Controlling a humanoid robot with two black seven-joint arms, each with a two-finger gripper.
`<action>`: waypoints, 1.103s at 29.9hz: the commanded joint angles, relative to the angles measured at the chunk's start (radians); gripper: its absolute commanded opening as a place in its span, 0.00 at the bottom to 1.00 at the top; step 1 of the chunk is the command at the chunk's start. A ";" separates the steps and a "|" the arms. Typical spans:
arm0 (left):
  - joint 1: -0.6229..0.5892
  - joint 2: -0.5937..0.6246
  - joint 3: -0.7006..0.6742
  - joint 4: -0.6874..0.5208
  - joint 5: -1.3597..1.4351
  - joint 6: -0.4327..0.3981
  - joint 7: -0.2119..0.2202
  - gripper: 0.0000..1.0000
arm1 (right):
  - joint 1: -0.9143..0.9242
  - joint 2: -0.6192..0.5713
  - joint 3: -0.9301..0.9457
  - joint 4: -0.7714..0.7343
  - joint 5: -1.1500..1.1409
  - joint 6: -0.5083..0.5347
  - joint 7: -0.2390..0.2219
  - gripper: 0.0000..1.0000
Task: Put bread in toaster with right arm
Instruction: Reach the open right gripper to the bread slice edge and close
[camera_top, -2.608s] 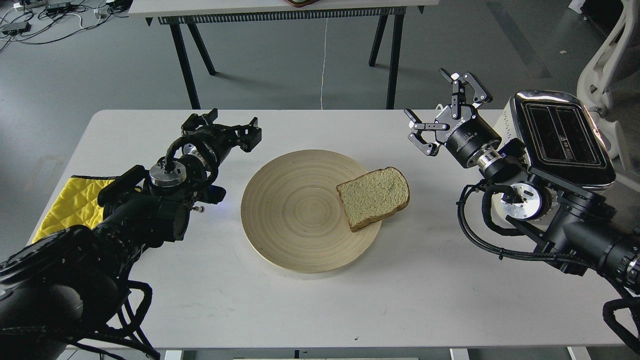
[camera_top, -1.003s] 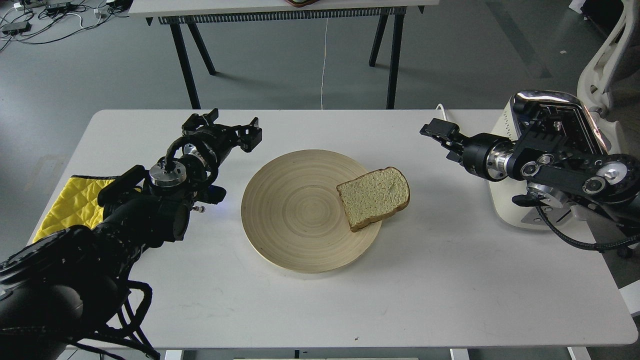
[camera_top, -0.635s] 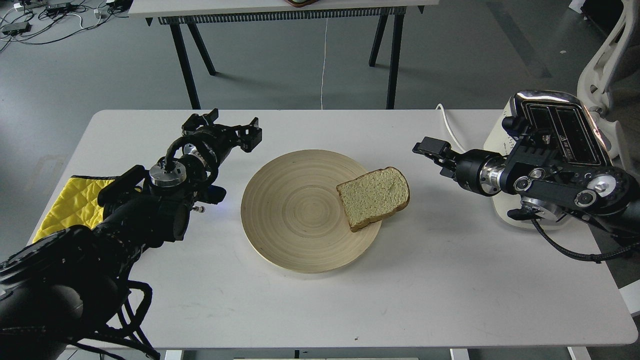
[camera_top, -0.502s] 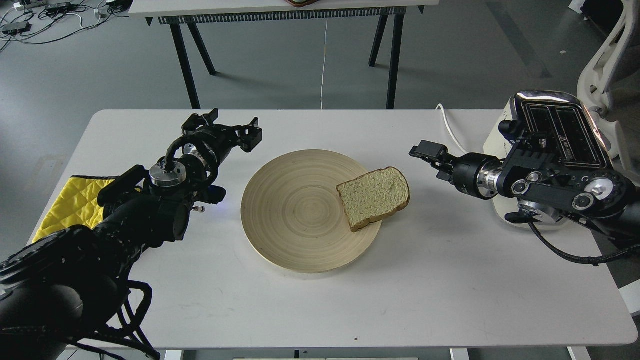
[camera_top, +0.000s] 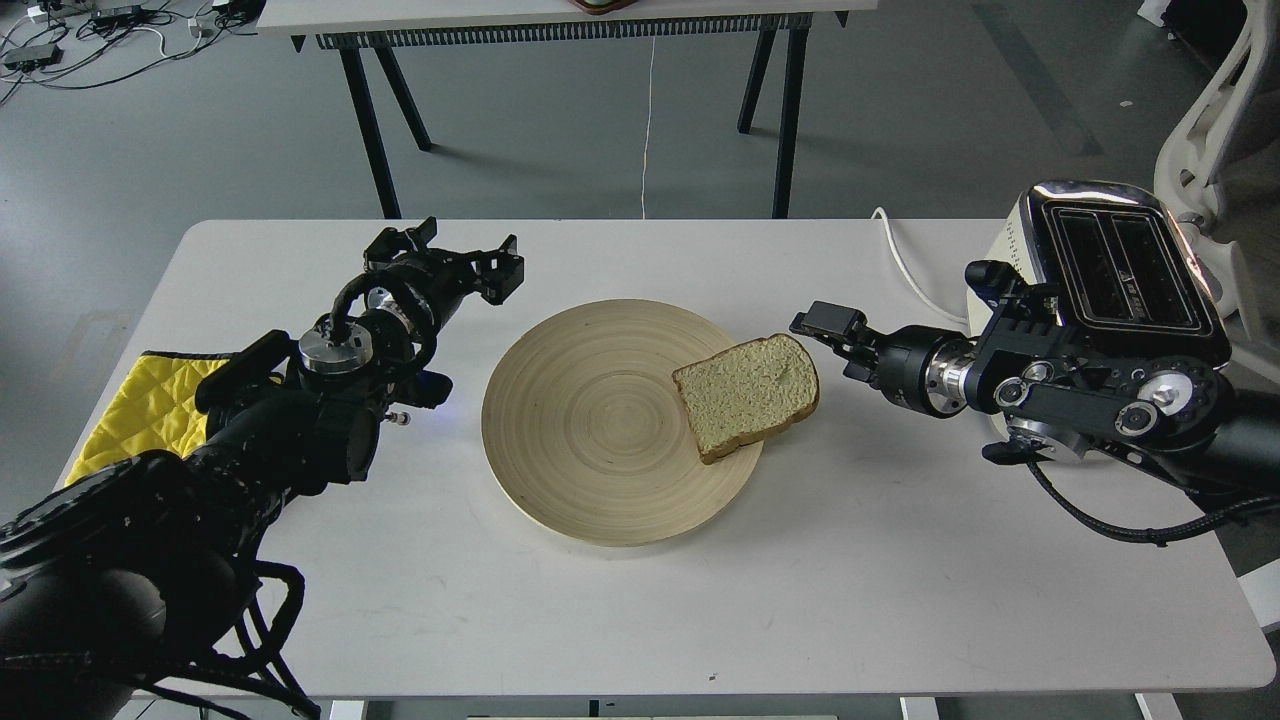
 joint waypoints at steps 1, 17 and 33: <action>0.000 0.000 0.000 0.000 0.000 0.001 0.000 1.00 | 0.000 0.002 0.002 0.001 0.000 0.000 0.000 0.95; 0.000 0.000 0.000 0.000 0.000 0.001 0.000 1.00 | -0.002 0.005 -0.001 0.029 -0.004 0.005 0.000 0.72; 0.000 0.000 0.000 0.000 0.000 0.001 0.000 1.00 | -0.011 0.003 -0.004 0.035 -0.004 0.008 0.000 0.54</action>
